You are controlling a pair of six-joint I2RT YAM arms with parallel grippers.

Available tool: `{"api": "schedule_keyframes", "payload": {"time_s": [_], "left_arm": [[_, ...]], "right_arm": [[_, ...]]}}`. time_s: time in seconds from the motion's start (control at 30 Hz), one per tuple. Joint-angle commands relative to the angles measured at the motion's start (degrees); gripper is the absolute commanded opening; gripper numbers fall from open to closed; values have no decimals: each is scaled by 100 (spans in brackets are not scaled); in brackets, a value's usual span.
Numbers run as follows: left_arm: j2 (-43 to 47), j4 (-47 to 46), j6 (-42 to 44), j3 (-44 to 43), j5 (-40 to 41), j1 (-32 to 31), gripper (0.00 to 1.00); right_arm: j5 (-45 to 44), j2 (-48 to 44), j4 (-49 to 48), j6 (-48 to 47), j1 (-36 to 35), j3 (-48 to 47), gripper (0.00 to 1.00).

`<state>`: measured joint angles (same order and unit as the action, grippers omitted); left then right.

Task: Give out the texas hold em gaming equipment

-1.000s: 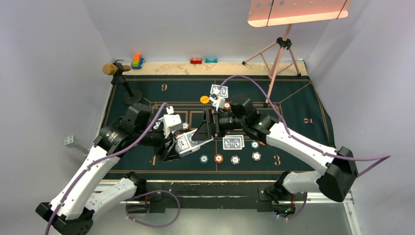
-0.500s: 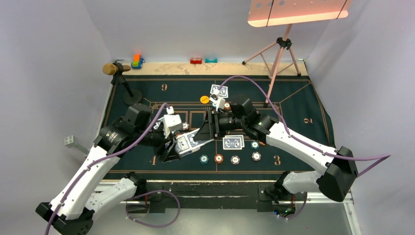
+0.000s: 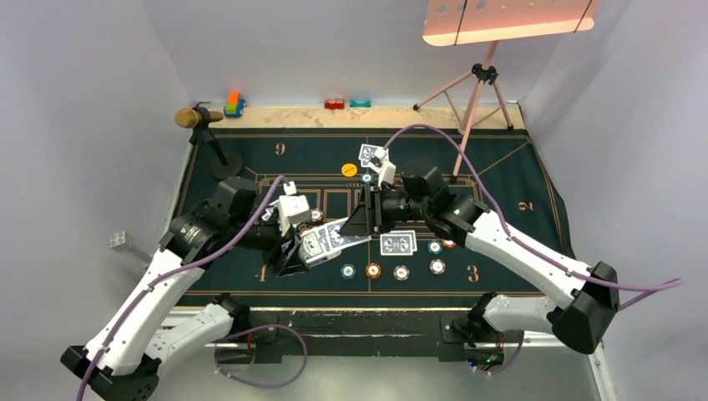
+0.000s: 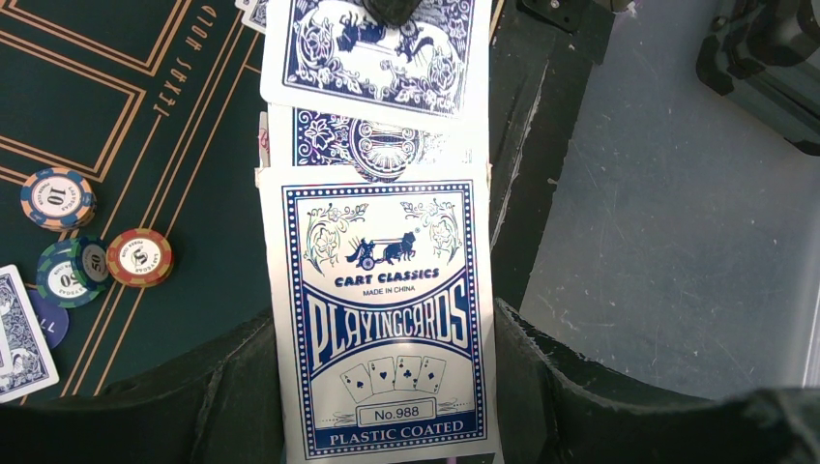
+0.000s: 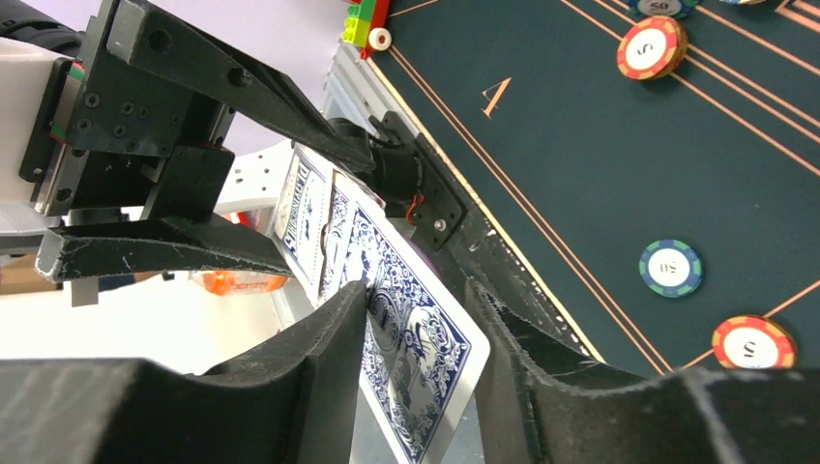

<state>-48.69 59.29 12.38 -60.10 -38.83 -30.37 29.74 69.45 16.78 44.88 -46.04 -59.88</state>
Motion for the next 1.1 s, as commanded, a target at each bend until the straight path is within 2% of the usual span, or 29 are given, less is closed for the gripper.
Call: {"api": "schedule_keyframes", "payload": {"time_s": [0.0,0.17,0.53,0.77,1.07], "left_arm": [[96,-239,-147,-66,-217,43,18],[105,-232,-139,-63,-222,47,18],[118,-230,-172,-70,-248,49,18],[122,-222,-181,-72,-265,49,18],[147,-215,-174,-48,-257,59,17]], "right_arm": [[-178,-180,160,-164,89,-259,41],[-157,-254,232,-181,154,-270,24],[-366,-325,774,-548,384,-560,23],[-494,-352,1029,-756,456,-711,31],[-522,-406,1247,-875,630,-956,25]]}}
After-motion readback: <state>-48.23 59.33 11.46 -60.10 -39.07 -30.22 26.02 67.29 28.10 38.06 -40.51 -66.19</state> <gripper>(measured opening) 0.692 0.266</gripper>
